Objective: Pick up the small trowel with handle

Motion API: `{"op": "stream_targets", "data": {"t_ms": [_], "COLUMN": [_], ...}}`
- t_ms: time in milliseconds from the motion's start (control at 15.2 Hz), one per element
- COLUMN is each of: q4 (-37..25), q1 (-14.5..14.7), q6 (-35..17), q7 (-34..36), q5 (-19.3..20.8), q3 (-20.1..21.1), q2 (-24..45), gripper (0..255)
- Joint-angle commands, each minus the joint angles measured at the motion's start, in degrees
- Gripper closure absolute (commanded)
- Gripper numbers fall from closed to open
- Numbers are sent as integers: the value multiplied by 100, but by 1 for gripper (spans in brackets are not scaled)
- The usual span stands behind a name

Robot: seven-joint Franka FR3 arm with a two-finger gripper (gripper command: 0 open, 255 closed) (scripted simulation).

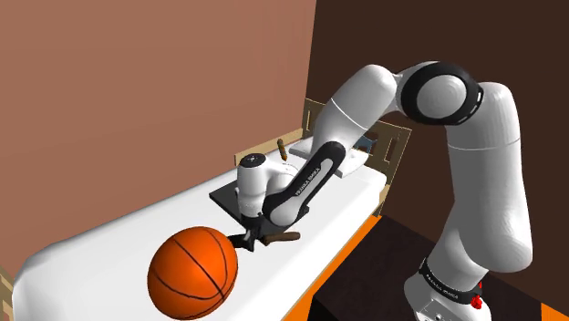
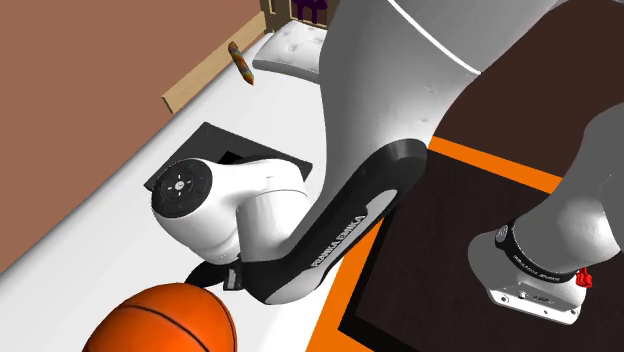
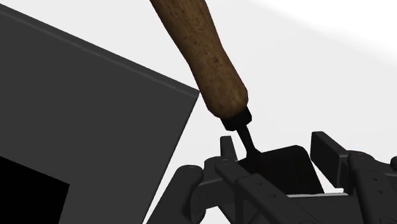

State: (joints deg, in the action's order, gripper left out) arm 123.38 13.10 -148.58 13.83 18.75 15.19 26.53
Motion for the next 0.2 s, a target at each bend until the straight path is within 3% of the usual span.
{"op": "stream_targets", "data": {"t_ms": [0, 132], "q4": [8, 9], "q1": [-38, -41], "q6": [122, 130], "q7": [-56, -61], "q5": [-77, -83], "q3": [59, 63], "q2": [-131, -142], "gripper": [255, 255]}}
